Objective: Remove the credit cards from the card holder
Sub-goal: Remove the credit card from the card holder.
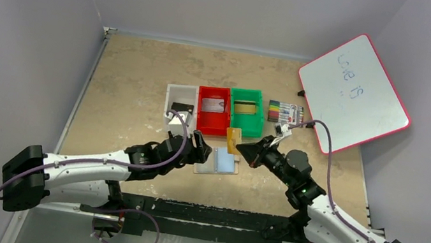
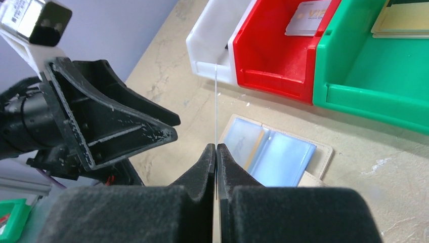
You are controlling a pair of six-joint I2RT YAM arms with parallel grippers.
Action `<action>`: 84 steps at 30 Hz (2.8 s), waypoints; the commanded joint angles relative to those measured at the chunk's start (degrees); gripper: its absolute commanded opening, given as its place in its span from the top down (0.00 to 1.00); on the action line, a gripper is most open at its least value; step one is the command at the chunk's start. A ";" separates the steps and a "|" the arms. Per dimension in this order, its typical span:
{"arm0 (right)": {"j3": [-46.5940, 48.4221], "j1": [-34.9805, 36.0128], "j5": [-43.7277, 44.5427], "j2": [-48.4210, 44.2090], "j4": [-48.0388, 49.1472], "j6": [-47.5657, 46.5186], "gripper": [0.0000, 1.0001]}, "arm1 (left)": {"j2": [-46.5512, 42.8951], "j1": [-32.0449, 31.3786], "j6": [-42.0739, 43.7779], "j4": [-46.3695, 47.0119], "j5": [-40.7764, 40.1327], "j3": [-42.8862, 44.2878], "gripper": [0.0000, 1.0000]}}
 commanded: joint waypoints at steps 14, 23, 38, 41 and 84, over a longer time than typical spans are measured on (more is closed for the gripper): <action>10.39 -0.12 -14.41 3.19 -7.91 -29.31 1.00 | -8.32 1.34 11.50 -1.30 -3.55 2.13 0.39; 18.71 -0.11 -19.90 5.07 -15.42 -29.41 1.00 | -20.22 1.29 23.85 -1.75 0.67 2.39 0.39; 26.31 -0.08 -36.61 12.80 -22.12 -35.79 1.00 | -10.56 2.01 44.51 -14.92 24.03 18.79 0.38; 26.71 -0.12 -38.17 12.42 -23.28 -37.69 1.00 | -10.01 3.39 45.97 -16.82 28.61 20.29 0.40; 35.08 -0.03 -46.15 17.48 -30.18 -50.25 0.57 | -10.27 7.61 51.63 -15.34 44.75 17.15 1.00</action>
